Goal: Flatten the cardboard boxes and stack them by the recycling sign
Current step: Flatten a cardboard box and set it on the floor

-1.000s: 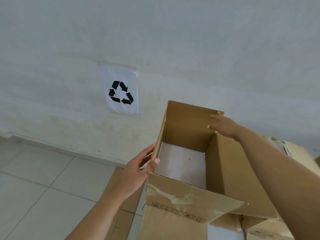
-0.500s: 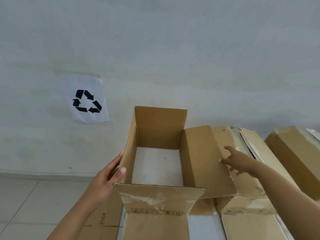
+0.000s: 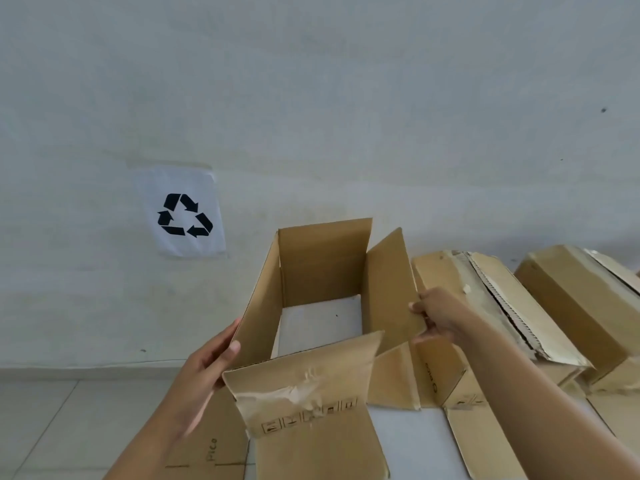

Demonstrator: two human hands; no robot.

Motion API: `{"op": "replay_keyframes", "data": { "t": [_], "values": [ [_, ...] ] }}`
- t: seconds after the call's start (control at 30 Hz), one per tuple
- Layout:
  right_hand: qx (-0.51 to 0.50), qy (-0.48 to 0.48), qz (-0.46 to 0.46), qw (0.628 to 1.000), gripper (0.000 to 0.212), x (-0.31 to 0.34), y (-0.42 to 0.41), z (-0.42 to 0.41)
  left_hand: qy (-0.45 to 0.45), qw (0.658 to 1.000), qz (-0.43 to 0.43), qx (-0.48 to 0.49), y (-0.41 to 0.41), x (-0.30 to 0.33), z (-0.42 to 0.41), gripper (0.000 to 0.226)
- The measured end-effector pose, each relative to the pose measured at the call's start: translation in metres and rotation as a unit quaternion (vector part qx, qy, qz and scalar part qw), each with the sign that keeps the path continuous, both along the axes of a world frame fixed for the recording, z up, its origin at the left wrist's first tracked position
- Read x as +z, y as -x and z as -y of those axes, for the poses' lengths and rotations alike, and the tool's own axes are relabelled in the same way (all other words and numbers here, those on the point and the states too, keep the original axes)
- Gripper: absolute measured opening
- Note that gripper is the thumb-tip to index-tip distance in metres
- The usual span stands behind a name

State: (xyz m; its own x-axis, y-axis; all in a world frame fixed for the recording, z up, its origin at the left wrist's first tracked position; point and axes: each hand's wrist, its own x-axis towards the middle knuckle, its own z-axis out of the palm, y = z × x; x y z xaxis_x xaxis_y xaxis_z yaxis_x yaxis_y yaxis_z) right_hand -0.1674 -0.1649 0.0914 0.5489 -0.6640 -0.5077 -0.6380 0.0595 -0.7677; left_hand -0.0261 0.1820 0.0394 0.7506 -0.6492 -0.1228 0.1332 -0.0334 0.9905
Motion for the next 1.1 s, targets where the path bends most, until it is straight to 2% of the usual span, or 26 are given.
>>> {"op": "replay_keyframes", "data": {
  "t": [0.17, 0.3, 0.33, 0.43, 0.47, 0.57, 0.63, 0.73, 0.8, 0.87, 0.93, 0.97, 1.03, 1.1],
  "values": [
    [-0.058, -0.004, 0.020, 0.998, 0.011, 0.004, -0.041, -0.044, 0.031, 0.998, -0.050, -0.030, 0.001, -0.002, -0.038, 0.066],
    [-0.065, 0.003, 0.025, 0.998, 0.013, 0.005, -0.078, -0.082, -0.001, 0.999, -0.028, -0.038, 0.011, 0.002, -0.056, 0.077],
    [-0.067, 0.003, 0.027, 0.997, 0.013, 0.005, -0.086, -0.089, -0.011, 0.999, -0.017, -0.044, 0.014, 0.002, -0.060, 0.073],
    [-0.065, -0.010, 0.042, 0.997, 0.016, 0.005, -0.104, -0.109, -0.040, 0.998, 0.012, -0.053, 0.027, 0.003, -0.074, 0.044],
    [-0.067, -0.015, 0.055, 0.996, 0.018, 0.004, -0.109, -0.113, -0.057, 0.996, 0.028, -0.058, 0.031, 0.001, -0.079, 0.042],
    [-0.051, -0.032, 0.084, 0.995, 0.023, -0.002, -0.120, -0.124, -0.102, 0.987, 0.090, -0.090, 0.047, -0.004, -0.088, 0.046],
    [-0.032, -0.032, 0.103, 0.994, 0.026, -0.003, -0.125, -0.131, -0.103, 0.981, 0.114, -0.122, 0.061, -0.008, -0.087, 0.057],
    [-0.087, -0.067, 0.111, 0.988, 0.023, -0.006, -0.130, -0.134, -0.155, 0.956, 0.190, -0.159, 0.076, -0.024, -0.081, 0.086],
    [-0.125, -0.084, 0.109, 0.983, 0.020, -0.006, -0.129, -0.131, -0.167, 0.945, 0.242, -0.144, 0.080, -0.033, -0.077, 0.084],
    [-0.102, -0.068, 0.108, 0.986, 0.026, -0.007, -0.127, -0.129, -0.146, 0.946, 0.261, -0.123, 0.076, -0.036, -0.074, 0.070],
    [-0.068, -0.043, 0.112, 0.990, 0.033, -0.011, -0.121, -0.131, -0.144, 0.948, 0.257, -0.120, 0.070, -0.032, -0.072, 0.074],
    [-0.042, -0.032, 0.101, 0.993, 0.044, -0.012, -0.117, -0.133, -0.146, 0.949, 0.252, -0.124, 0.067, -0.029, -0.070, 0.075],
    [0.035, -0.020, 0.055, 0.998, 0.065, -0.013, -0.113, -0.140, -0.150, 0.946, 0.252, -0.135, 0.062, -0.024, -0.065, 0.077],
    [0.069, -0.023, 0.020, 0.997, 0.073, -0.021, -0.115, -0.142, -0.164, 0.936, 0.274, -0.150, 0.063, -0.021, -0.059, 0.075]
  ]
}}
